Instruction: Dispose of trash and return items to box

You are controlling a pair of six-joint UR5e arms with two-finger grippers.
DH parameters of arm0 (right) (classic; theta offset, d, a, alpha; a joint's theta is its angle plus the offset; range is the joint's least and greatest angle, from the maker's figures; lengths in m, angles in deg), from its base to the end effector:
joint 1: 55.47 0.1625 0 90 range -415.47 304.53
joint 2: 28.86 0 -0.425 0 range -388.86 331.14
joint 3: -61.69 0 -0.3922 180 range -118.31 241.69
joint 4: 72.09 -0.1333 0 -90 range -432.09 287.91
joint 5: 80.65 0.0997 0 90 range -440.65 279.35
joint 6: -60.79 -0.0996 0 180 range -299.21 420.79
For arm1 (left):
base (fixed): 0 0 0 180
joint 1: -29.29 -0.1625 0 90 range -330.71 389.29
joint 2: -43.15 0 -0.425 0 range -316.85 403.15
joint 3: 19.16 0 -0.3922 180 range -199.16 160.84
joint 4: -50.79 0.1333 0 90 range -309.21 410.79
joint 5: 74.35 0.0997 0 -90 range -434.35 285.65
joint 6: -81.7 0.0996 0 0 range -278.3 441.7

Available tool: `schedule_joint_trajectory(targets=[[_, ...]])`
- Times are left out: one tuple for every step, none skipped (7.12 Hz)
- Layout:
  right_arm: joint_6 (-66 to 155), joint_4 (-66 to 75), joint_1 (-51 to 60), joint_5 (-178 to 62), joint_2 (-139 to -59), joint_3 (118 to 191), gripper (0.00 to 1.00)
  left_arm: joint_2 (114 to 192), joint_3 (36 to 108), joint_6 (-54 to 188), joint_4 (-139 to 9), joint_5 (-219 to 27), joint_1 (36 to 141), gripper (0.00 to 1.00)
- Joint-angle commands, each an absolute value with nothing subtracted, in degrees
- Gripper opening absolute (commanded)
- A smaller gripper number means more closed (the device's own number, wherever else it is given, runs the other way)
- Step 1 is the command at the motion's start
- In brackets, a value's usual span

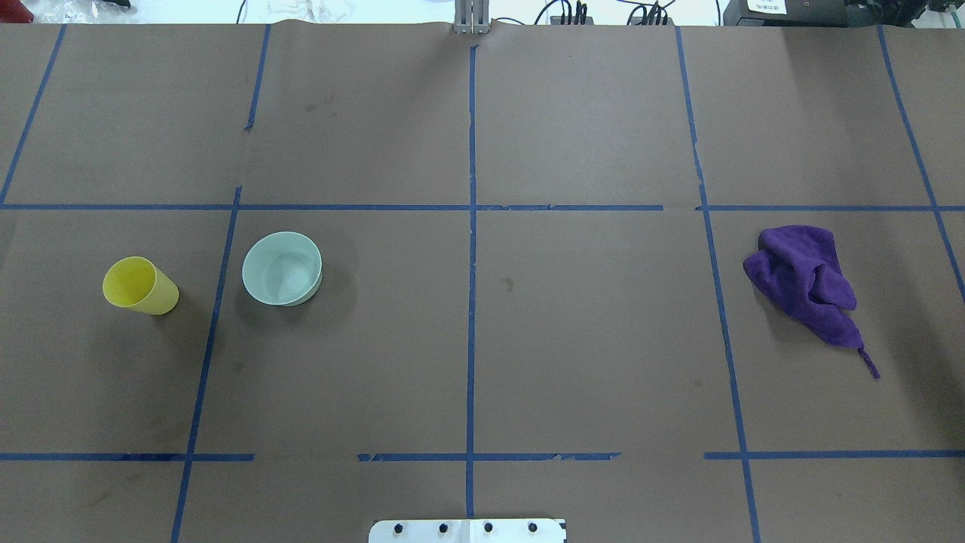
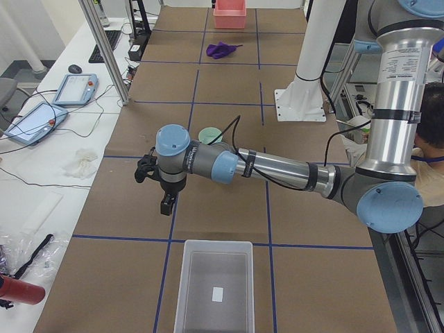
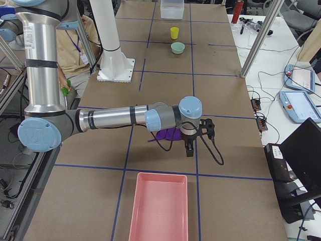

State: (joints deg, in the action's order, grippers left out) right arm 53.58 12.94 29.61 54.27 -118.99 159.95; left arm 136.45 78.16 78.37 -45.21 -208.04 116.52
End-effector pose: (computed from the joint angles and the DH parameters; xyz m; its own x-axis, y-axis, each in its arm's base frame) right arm 0.0198 -0.5039 0.5781 0.6968 -0.0967 0.7108 -0.0039 0.9903 0.1385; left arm -0.0390 -0.5286 0.5550 0.7142 0.1763 -0.6774 -0.0048 0.9690 0.2471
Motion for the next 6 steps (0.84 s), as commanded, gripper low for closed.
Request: schedule_joint_trajectory(targets=[[53.85, 12.90, 29.61, 54.00, -118.94, 160.04, 1.00, 135.96, 78.39, 78.54, -45.19, -207.85, 116.56, 1.00], [53.59, 12.90, 29.61, 54.00, -119.38, 159.95, 1.00, 136.57, 77.87, 78.54, -45.28, -207.85, 116.47, 1.00], [53.41, 12.99, 29.61, 54.00, -119.47, 159.60, 1.00, 136.66, 78.13, 78.45, -45.28, -208.63, 116.47, 1.00], [53.50, 12.90, 29.61, 54.18, -119.82, 161.08, 1.00, 136.66, 78.65, 77.93, -45.19, -206.12, 116.39, 1.00], [53.76, 12.90, 29.52, 54.09, -121.39, 162.40, 1.00, 137.27, 78.74, 76.97, -45.19, -204.18, 116.21, 1.00], [53.59, 12.90, 29.35, 54.09, -121.15, 162.50, 1.00, 136.67, 78.75, 76.35, -47.97, -203.73, 115.17, 1.00]])
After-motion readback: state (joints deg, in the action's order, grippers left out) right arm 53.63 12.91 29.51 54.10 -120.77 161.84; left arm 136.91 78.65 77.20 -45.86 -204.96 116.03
